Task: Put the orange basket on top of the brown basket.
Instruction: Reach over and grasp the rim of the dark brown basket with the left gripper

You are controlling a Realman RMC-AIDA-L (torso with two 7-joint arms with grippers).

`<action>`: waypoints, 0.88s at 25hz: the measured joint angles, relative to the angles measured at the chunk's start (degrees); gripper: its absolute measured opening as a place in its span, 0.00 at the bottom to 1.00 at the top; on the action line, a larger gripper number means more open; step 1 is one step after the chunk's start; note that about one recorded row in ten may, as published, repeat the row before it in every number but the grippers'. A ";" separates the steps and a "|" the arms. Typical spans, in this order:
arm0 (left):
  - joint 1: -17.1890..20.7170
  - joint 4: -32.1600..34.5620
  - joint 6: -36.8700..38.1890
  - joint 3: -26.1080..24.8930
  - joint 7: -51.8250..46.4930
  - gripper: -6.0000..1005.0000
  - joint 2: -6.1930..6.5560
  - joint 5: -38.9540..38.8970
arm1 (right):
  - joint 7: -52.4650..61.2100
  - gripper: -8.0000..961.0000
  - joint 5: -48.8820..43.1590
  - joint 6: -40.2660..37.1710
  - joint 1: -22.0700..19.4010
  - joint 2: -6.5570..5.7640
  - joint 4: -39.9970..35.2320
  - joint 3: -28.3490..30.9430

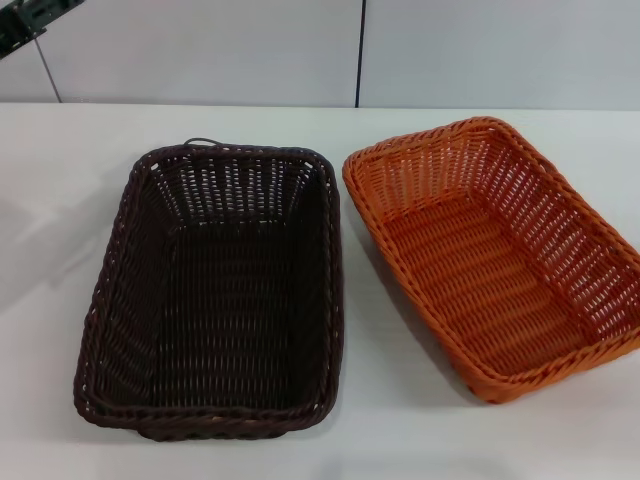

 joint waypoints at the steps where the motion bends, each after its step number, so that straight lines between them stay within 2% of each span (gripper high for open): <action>1: 0.00 0.00 0.00 0.00 0.00 0.69 0.00 0.00 | 0.00 0.82 0.00 0.00 0.00 0.00 0.00 0.00; 4: -0.16 -8.49 -0.59 2.03 -12.67 0.69 2.45 10.56 | -0.17 0.82 0.00 0.29 -0.02 0.00 -0.07 0.00; 5: -0.25 -14.39 -2.17 3.68 -21.56 0.69 4.08 18.18 | -0.26 0.82 0.00 0.70 -0.12 0.00 -0.32 0.01; 6: -0.25 -14.39 -2.17 3.68 -21.56 0.69 4.08 18.18 | -0.26 0.82 0.00 0.70 -0.12 0.00 -0.32 0.01; 9: -0.79 -24.50 -7.31 5.98 -35.06 0.68 5.87 32.00 | -0.33 0.82 0.00 1.97 -0.24 -0.20 -0.51 0.42; 10: -0.79 -24.50 -7.31 5.98 -35.06 0.68 5.87 32.00 | -0.36 0.82 0.00 3.14 -0.26 -0.52 -0.52 0.74; 11: -1.39 -28.95 -10.58 6.18 -39.79 0.68 5.89 38.68 | -0.36 0.82 0.00 3.14 -0.26 -0.52 -0.52 0.74; 12: -1.39 -28.95 -10.58 6.18 -39.79 0.68 5.89 38.68 | -0.36 0.82 0.00 3.81 -0.26 -0.68 -0.54 0.82; 13: -1.80 -31.54 -12.76 6.08 -42.26 0.68 5.53 42.68 | -0.37 0.82 0.00 4.43 -0.24 -0.83 -0.56 0.85; 14: -2.81 -35.65 -17.64 5.98 -46.48 0.68 4.19 50.14 | -0.39 0.82 0.00 4.98 -0.20 -0.93 -0.58 0.85; 15: -3.62 -37.21 -20.58 6.23 -48.25 0.68 2.80 54.18 | -0.47 0.82 -0.01 6.55 -0.06 -1.14 -0.67 1.14; 16: -3.62 -37.21 -20.58 6.23 -48.25 0.68 2.80 54.18 | -0.47 0.82 -0.01 6.55 -0.06 -1.14 -0.67 1.14; 19: -4.85 -37.96 -23.60 6.33 -49.30 0.68 -0.37 59.46 | -0.56 0.82 -0.01 9.31 0.47 -1.39 -0.72 2.28; 22: -5.39 -37.67 -23.87 6.39 -49.31 0.68 -2.85 62.68 | -2.00 0.82 -0.01 11.33 1.28 -1.80 -0.82 2.85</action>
